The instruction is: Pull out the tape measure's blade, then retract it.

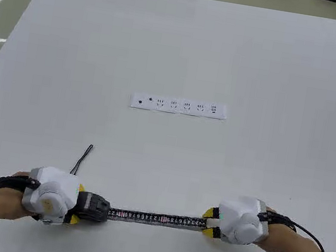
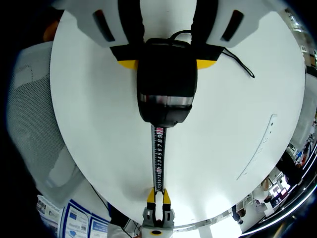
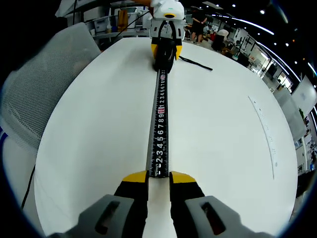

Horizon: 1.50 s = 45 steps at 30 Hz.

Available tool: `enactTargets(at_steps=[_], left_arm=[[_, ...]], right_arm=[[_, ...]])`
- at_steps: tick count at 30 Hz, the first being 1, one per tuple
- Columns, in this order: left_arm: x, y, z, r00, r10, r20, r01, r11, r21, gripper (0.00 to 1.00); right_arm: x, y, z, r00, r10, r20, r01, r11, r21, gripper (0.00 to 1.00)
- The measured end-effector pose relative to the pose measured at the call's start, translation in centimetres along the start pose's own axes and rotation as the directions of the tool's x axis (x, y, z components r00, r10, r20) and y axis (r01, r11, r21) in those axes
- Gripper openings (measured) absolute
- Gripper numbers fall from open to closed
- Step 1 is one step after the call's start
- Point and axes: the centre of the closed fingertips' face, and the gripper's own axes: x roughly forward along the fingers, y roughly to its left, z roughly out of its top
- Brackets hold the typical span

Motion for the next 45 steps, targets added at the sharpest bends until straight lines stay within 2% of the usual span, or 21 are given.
enactTargets(at_steps=[2, 4, 6, 10, 12, 14, 16, 18, 20, 22, 25, 31, 34, 37, 38, 39, 40, 44, 45], left_arm=[[0.0, 0.0, 0.1, 1.0000, 0.000, -0.004, 0.000, 1.000, 0.009, 0.31], [0.0, 0.0, 0.0, 1.0000, 0.004, -0.007, -0.004, 1.000, 0.007, 0.32], [-0.1, 0.1, -0.1, 0.9999, 0.010, -0.008, -0.010, 1.000, 0.005, 0.33], [-0.4, 0.2, -0.3, 0.9999, 0.016, -0.007, -0.016, 1.000, -0.010, 0.40], [-0.7, 0.2, -0.4, 0.9998, 0.021, -0.008, -0.021, 1.000, -0.019, 0.41], [-1.2, 0.2, -0.4, 0.9996, 0.026, -0.005, -0.026, 0.999, -0.045, 0.43], [-1.6, 0.0, -0.4, 0.9997, 0.026, -0.002, -0.026, 0.998, -0.066, 0.47], [-1.9, -0.1, -0.5, 0.9993, 0.036, 0.001, -0.036, 0.997, -0.073, 0.48], [-2.1, -0.2, -0.6, 0.9992, 0.041, 0.004, -0.040, 0.996, -0.085, 0.48], [-2.3, -0.4, -0.7, 0.9989, 0.047, 0.006, -0.047, 0.994, -0.099, 0.49], [-2.7, -0.7, -0.7, 0.9983, 0.058, 0.009, -0.057, 0.992, -0.117, 0.52], [-3.2, -1.4, -1.0, 0.9966, 0.077, 0.028, -0.070, 0.980, -0.184, 0.55], [-3.4, -1.8, -1.0, 0.9949, 0.092, 0.041, -0.081, 0.971, -0.227, 0.58], [-3.7, -2.1, -1.0, 0.9927, 0.107, 0.056, -0.088, 0.959, -0.268, 0.60], [-3.8, -2.3, -1.0, 0.9919, 0.112, 0.060, -0.091, 0.955, -0.282, 0.61], [-3.9, -2.5, -1.0, 0.9906, 0.119, 0.067, -0.094, 0.949, -0.302, 0.62], [-4.1, -2.8, -0.7, 0.9889, 0.127, 0.078, -0.095, 0.942, -0.323, 0.63], [-4.7, -3.5, -0.3, 0.9817, 0.156, 0.109, -0.103, 0.918, -0.384, 0.66], [-4.8, -3.7, -0.2, 0.9798, 0.163, 0.115, -0.105, 0.912, -0.397, 0.67]], right_arm=[[-0.4, -0.1, 0.4, 1.0000, -0.008, 0.000, 0.008, 1.000, -0.008, 0.17], [0.2, -0.2, -0.1, 0.9999, -0.014, -0.004, 0.014, 1.000, -0.006, 0.18], [-0.4, -0.3, 0.4, 0.9998, -0.018, -0.006, 0.018, 1.000, 0.005, 0.19], [-0.7, -0.6, 0.6, 0.9992, -0.039, -0.009, 0.039, 0.999, 0.032, 0.22], [0.1, -0.8, -0.2, 0.9987, -0.049, -0.013, 0.049, 0.998, 0.032, 0.24], [-0.5, -0.6, 0.3, 0.9983, -0.055, -0.018, 0.055, 0.998, 0.037, 0.24], [-0.4, -0.7, 0.0, 0.9974, -0.068, -0.023, 0.069, 0.997, 0.041, 0.25], [-1.8, -0.4, 1.3, 0.9963, -0.083, -0.020, 0.084, 0.995, 0.061, 0.26], [-1.9, -0.5, 1.0, 0.9956, -0.092, -0.020, 0.093, 0.993, 0.068, 0.27], [-1.3, -0.8, -0.1, 0.9942, -0.106, -0.022, 0.107, 0.991, 0.082, 0.29], [-1.7, -0.7, -0.2, 0.9923, -0.124, -0.011, 0.124, 0.985, 0.119, 0.30], [-3.5, -0.2, 0.2, 0.9858, -0.168, 0.001, 0.164, 0.964, 0.209, 0.33], [-4.1, 0.1, 0.4, 0.9814, -0.192, 0.007, 0.184, 0.948, 0.260, 0.35], [-3.9, 0.2, -0.3, 0.9771, -0.212, 0.015, 0.197, 0.927, 0.318, 0.39], [-4.0, 0.3, -0.2, 0.9755, -0.219, 0.023, 0.200, 0.924, 0.327, 0.39], [-4.7, 0.4, 0.3, 0.9720, -0.233, 0.030, 0.208, 0.914, 0.349, 0.39], [-5.2, 0.5, 0.6, 0.9677, -0.250, 0.032, 0.219, 0.897, 0.384, 0.41], [-5.8, 0.7, 0.5, 0.9579, -0.283, 0.047, 0.236, 0.871, 0.430, 0.44], [-6.0, 0.8, 0.5, 0.9572, -0.285, 0.050, 0.236, 0.869, 0.436, 0.44]])
